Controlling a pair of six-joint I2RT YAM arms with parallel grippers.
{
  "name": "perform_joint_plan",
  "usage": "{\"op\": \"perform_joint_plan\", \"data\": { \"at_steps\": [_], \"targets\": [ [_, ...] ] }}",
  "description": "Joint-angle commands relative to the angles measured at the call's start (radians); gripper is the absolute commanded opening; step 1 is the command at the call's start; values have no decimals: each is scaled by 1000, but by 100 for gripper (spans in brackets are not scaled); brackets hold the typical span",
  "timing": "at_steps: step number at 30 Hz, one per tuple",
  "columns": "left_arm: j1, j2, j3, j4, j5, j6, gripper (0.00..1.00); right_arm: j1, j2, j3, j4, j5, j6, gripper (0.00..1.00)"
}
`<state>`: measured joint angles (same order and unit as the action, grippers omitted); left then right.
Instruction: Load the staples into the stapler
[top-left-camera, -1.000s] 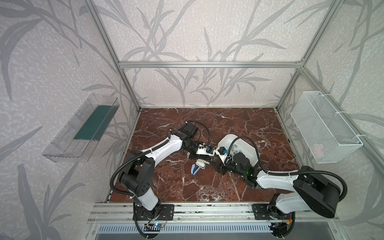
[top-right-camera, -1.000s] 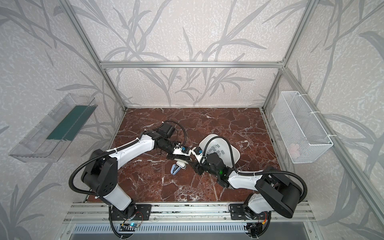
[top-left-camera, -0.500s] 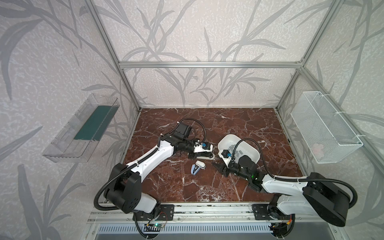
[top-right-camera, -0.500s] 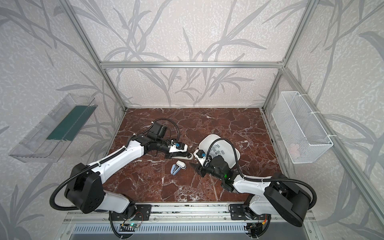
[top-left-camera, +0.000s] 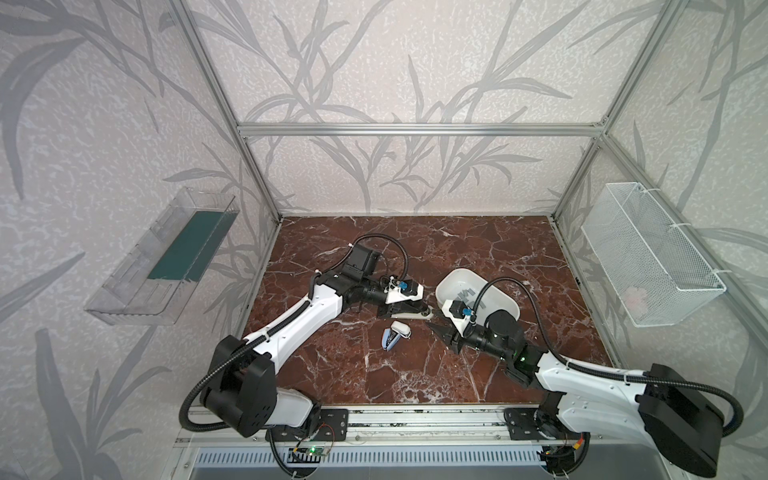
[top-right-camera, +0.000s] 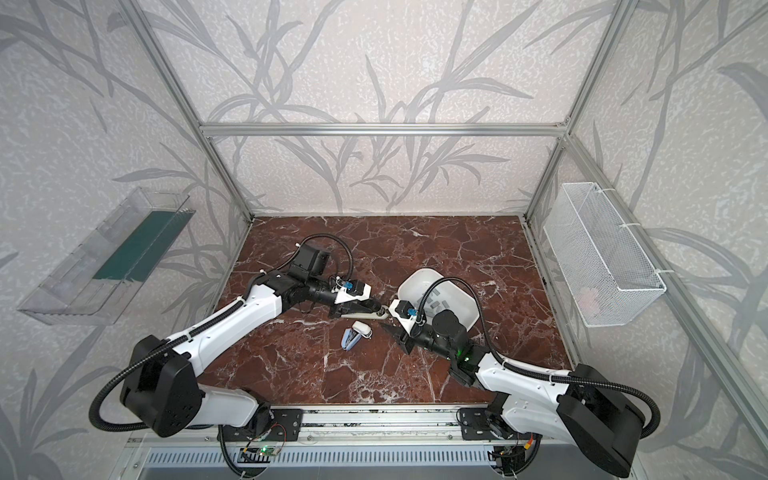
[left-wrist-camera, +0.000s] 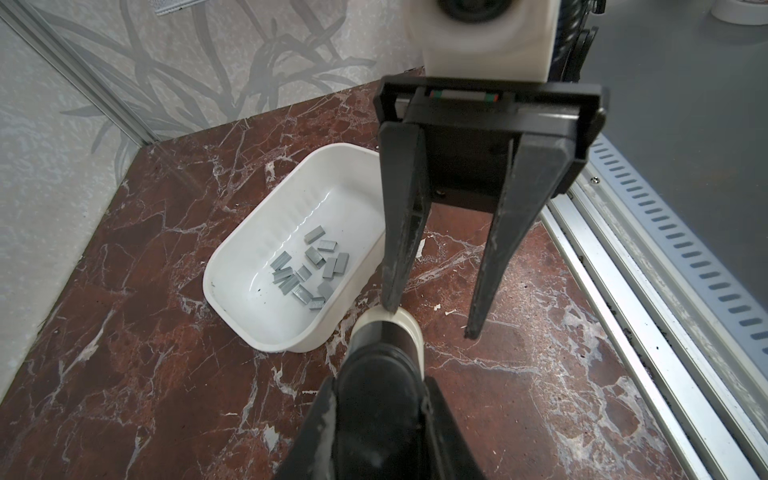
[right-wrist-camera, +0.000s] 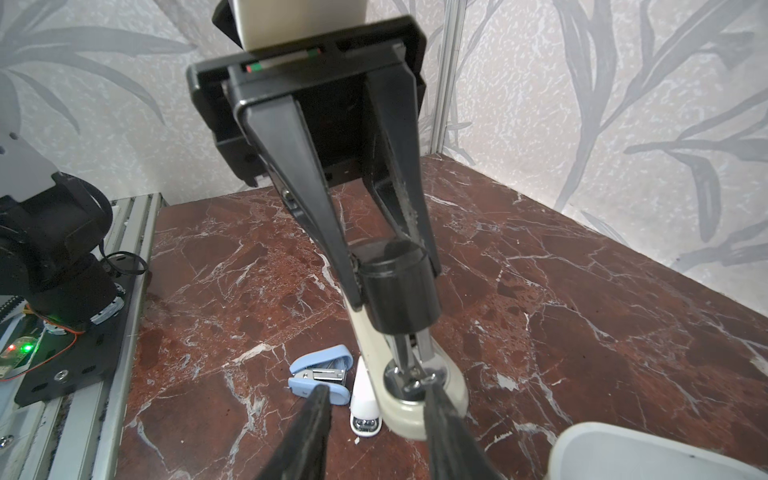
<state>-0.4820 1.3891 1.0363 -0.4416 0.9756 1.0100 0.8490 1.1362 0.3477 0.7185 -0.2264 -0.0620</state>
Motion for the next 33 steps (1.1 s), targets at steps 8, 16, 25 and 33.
{"op": "perform_joint_plan", "data": {
  "at_steps": [8,16,25,33],
  "targets": [
    [1,-60,-3,-21,133,36,0,-8,45,74,-9,-34,-28,40],
    [0,-59,11,-53,163,58,0,-7,69,102,-53,-60,-49,41],
    [1,-45,15,-55,158,60,0,-7,95,135,-60,-110,-36,30],
    [1,-49,22,-51,159,49,0,-7,124,120,-48,-135,-11,18]
  ]
}}
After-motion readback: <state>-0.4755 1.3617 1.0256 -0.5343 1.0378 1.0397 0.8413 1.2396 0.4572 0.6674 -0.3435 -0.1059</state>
